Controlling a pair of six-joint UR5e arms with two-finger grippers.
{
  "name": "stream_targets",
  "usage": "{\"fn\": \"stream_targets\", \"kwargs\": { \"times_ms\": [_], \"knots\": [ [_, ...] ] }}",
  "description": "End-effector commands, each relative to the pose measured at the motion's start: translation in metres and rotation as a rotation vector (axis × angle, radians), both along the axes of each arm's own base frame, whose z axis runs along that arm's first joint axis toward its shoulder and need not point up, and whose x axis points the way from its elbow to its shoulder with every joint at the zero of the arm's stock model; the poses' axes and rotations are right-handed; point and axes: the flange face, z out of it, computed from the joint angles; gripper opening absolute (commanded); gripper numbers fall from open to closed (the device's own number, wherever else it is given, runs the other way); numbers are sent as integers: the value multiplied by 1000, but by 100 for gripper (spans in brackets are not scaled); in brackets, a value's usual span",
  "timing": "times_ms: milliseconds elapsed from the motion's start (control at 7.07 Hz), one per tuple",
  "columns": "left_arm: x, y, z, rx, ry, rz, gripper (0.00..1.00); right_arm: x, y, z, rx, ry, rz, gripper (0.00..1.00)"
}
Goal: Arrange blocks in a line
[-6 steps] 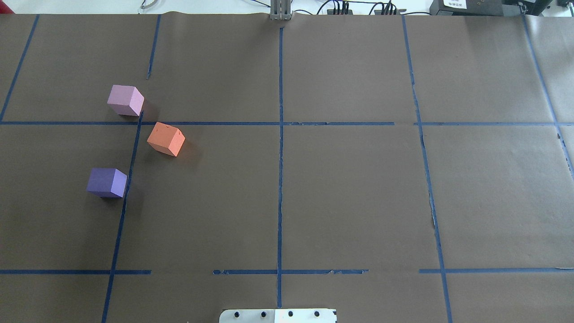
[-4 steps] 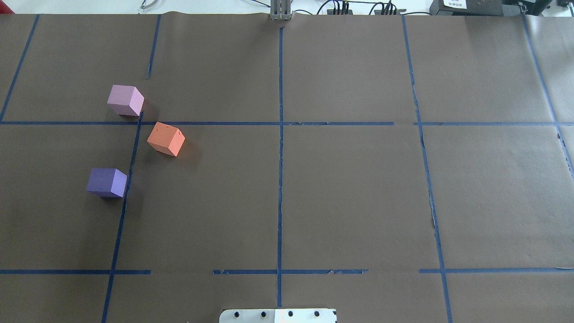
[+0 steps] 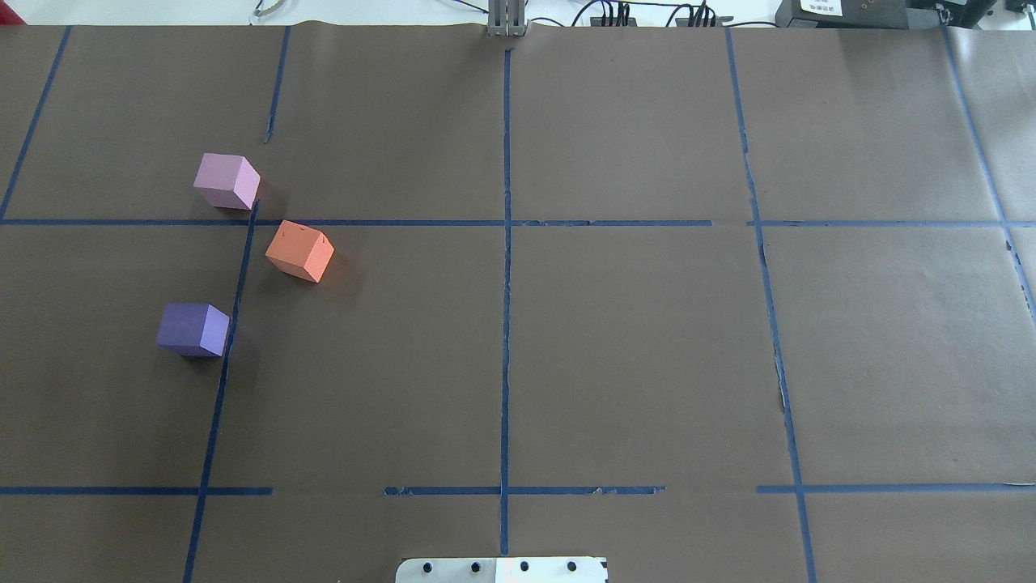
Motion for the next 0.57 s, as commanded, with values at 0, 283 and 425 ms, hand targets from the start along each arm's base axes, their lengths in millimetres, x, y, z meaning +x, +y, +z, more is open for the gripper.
{"fn": "stream_targets", "kwargs": {
  "times_ms": [0,283,425],
  "knots": [
    [37,9,-77,-34,41,-48,100,0,0,0,0,0,0,100],
    [142,3,-135,-21,83,57,100,0,0,0,0,0,0,100],
    [212,-6,-158,14,83,183,100,0,0,0,0,0,0,100]
  ]
}}
